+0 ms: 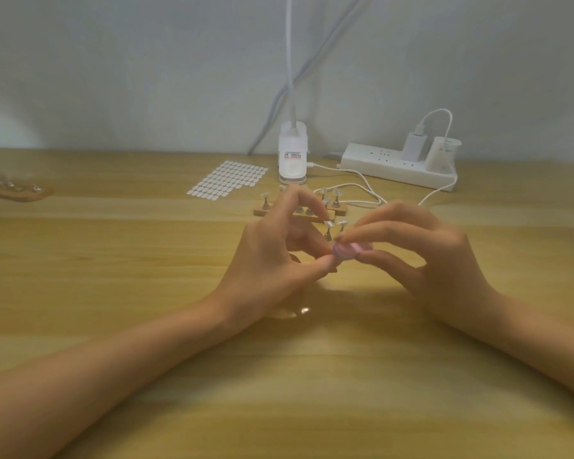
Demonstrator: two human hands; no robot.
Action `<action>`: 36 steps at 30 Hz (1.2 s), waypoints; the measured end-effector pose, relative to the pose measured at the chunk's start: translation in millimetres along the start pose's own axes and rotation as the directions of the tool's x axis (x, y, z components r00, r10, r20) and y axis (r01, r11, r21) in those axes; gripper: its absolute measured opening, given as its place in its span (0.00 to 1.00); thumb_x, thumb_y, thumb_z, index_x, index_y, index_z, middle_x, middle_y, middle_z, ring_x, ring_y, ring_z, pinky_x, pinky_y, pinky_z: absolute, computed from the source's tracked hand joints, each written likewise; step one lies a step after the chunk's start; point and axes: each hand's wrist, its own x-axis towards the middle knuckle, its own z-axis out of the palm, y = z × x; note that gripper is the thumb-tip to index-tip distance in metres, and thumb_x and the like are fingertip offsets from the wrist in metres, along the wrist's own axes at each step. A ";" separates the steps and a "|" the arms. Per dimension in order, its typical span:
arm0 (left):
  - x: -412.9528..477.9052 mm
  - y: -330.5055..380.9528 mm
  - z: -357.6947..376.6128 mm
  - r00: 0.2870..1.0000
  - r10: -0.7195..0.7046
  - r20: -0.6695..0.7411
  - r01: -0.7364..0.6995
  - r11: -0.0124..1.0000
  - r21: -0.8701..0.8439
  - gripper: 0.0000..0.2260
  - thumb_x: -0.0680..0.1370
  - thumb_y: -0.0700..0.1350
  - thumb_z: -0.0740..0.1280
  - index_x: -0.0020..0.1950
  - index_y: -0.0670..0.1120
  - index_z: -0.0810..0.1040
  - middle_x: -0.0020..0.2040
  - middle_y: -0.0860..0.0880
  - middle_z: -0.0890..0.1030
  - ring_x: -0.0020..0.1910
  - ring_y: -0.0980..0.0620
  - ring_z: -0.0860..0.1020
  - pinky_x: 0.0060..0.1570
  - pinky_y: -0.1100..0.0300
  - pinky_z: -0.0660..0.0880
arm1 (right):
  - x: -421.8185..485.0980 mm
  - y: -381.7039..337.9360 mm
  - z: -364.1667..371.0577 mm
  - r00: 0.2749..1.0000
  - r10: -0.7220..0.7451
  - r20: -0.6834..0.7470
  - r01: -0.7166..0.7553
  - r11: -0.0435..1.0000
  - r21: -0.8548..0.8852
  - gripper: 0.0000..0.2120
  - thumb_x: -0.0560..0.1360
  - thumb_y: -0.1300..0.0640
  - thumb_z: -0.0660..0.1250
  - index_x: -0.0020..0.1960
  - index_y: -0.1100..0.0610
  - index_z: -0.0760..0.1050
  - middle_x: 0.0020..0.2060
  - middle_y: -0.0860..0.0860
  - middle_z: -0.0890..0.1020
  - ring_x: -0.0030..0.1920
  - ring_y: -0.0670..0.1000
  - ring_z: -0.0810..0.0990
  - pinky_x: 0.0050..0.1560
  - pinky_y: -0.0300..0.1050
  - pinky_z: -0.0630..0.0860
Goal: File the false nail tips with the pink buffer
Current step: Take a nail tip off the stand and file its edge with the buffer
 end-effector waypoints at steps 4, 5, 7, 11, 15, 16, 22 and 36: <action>-0.2 1.7 0.0 1.000 0.000 0.006 0.000 1.000 0.020 0.18 0.73 0.41 0.78 0.55 0.47 0.71 0.38 0.52 0.86 0.40 0.54 0.86 0.32 0.63 0.76 | -0.9 -1.0 0.8 1.000 -0.020 0.007 0.020 1.000 0.000 0.08 0.77 0.60 0.72 0.56 0.54 0.83 0.50 0.50 0.82 0.52 0.51 0.82 0.50 0.61 0.77; 0.0 2.2 0.1 1.000 0.002 0.008 -0.002 1.000 0.028 0.18 0.73 0.43 0.78 0.55 0.47 0.71 0.38 0.52 0.86 0.40 0.54 0.86 0.32 0.65 0.75 | -1.1 -1.5 1.7 0.999 -0.043 0.018 0.043 0.999 -0.004 0.08 0.78 0.59 0.72 0.56 0.53 0.83 0.50 0.49 0.82 0.52 0.50 0.82 0.50 0.61 0.77; 0.2 1.7 0.1 1.000 -0.006 0.009 0.006 1.000 0.021 0.18 0.74 0.41 0.78 0.55 0.47 0.71 0.37 0.52 0.86 0.40 0.54 0.86 0.32 0.63 0.75 | -0.8 -0.6 1.3 1.000 -0.016 0.011 0.016 1.000 -0.014 0.08 0.77 0.60 0.72 0.56 0.53 0.83 0.50 0.50 0.83 0.52 0.49 0.82 0.50 0.62 0.76; 0.4 1.6 0.3 1.000 0.003 0.020 -0.003 1.000 0.017 0.19 0.73 0.42 0.78 0.56 0.47 0.71 0.37 0.52 0.86 0.40 0.54 0.86 0.32 0.63 0.75 | -1.7 0.0 0.7 0.999 -0.031 0.020 0.032 0.999 -0.012 0.08 0.78 0.59 0.72 0.56 0.54 0.84 0.50 0.50 0.83 0.53 0.47 0.81 0.52 0.57 0.75; 1.1 -0.2 0.7 0.999 -0.004 0.032 0.005 1.000 -0.024 0.18 0.74 0.40 0.76 0.56 0.46 0.70 0.37 0.50 0.86 0.38 0.53 0.85 0.30 0.62 0.76 | -0.5 1.7 0.1 1.000 0.015 0.008 -0.014 1.000 -0.015 0.08 0.77 0.59 0.72 0.56 0.55 0.84 0.49 0.51 0.83 0.52 0.49 0.81 0.51 0.61 0.76; 1.0 -0.7 0.7 0.999 -0.004 0.034 0.005 1.000 -0.031 0.18 0.74 0.39 0.76 0.56 0.46 0.70 0.37 0.50 0.85 0.38 0.52 0.85 0.30 0.62 0.76 | -0.5 1.6 -0.1 1.000 0.014 0.003 -0.014 1.000 -0.008 0.08 0.77 0.59 0.72 0.56 0.55 0.84 0.49 0.52 0.82 0.51 0.50 0.81 0.51 0.61 0.77; 2.1 -4.6 1.3 0.999 0.002 0.050 0.000 0.999 -0.043 0.18 0.74 0.37 0.76 0.56 0.48 0.70 0.36 0.50 0.85 0.39 0.52 0.86 0.30 0.64 0.76 | 0.1 1.2 0.1 1.000 0.017 0.008 -0.017 1.000 0.014 0.08 0.77 0.60 0.73 0.56 0.56 0.84 0.49 0.52 0.83 0.52 0.50 0.82 0.51 0.61 0.77; 3.5 -4.2 0.7 0.998 -0.018 0.056 0.022 0.996 -0.083 0.19 0.74 0.35 0.75 0.56 0.50 0.71 0.37 0.51 0.85 0.40 0.50 0.86 0.32 0.63 0.76 | 2.5 5.0 -2.0 0.996 0.084 -0.017 -0.084 0.995 0.046 0.08 0.75 0.61 0.74 0.54 0.58 0.84 0.46 0.54 0.82 0.48 0.52 0.82 0.51 0.54 0.78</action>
